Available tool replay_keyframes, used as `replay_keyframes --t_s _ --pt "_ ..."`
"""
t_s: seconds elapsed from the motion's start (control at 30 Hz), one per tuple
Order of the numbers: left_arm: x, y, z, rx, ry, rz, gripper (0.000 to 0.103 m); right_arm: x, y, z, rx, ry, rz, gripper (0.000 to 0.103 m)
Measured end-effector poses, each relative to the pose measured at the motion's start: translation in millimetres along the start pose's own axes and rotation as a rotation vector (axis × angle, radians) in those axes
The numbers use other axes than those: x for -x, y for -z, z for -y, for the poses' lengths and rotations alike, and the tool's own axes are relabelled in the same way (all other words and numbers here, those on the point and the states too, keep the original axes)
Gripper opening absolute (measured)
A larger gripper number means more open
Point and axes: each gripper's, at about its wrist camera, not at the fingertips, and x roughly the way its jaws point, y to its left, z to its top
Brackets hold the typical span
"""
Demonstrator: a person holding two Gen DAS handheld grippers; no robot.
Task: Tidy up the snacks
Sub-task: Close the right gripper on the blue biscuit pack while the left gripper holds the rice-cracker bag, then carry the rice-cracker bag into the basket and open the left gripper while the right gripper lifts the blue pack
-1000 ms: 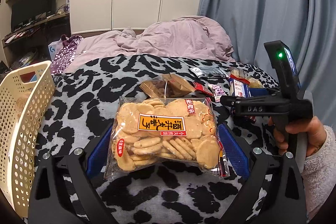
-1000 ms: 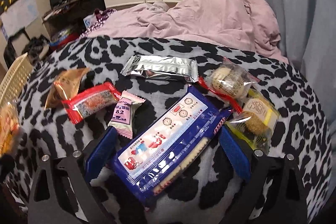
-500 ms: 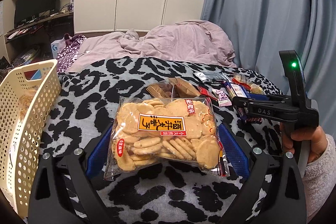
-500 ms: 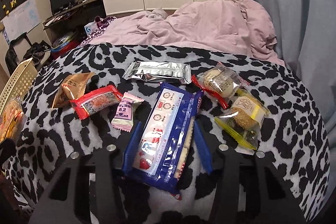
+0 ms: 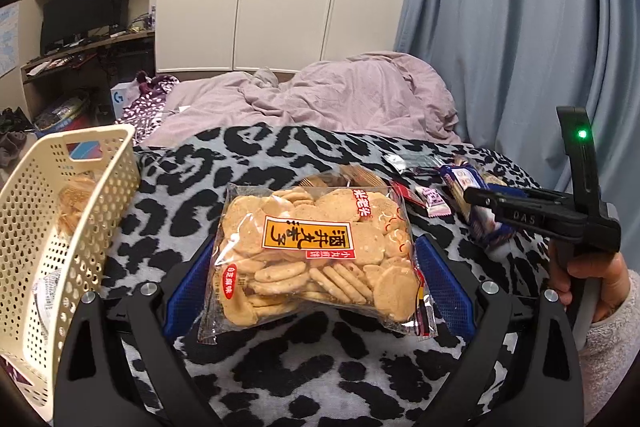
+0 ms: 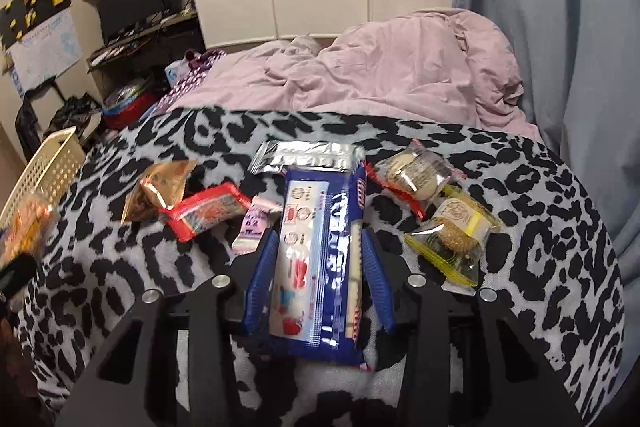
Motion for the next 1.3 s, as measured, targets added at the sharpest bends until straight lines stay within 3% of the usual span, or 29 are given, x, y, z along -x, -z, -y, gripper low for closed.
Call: replay_keyframes --t_s 0.23,0.3,0.33,0.43,0.5,0.57,1.0,1.3 --pt "9.3 -1.2 -1.2 0.004 -0.001 0.022 0.097 -10.6 1.2 -4.2 0.027 0.037 -0.029 0.047" --pt "11.8 -1.0 -2.5 0.006 -0.005 0.026 0.097 -12.5 2.2 -7.5 0.035 0.033 -0.035 0.061" --pt "12.7 -0.7 -3.0 0.008 -0.006 0.027 0.097 -13.9 3.2 -9.6 0.043 0.035 -0.039 0.061" --pt "15.1 -0.5 -6.8 0.019 -0.009 0.030 0.097 -21.4 6.5 -12.5 0.057 0.047 -0.057 0.061" --pt "16.0 -1.0 -9.0 0.025 -0.014 0.032 0.097 -24.8 8.7 -11.3 0.050 0.057 -0.062 0.048" --pt "17.3 -0.9 -12.0 0.031 -0.018 0.033 0.097 -25.5 9.1 -7.6 0.032 0.047 -0.061 0.045" --pt "33.3 -7.0 -36.4 0.085 -0.073 0.079 0.097 13.8 2.1 -2.6 -0.018 0.022 0.049 0.044" --pt "58.0 -8.1 -75.6 0.148 -0.185 0.134 0.097 34.8 -0.1 -20.8 0.012 -0.038 0.099 0.044"
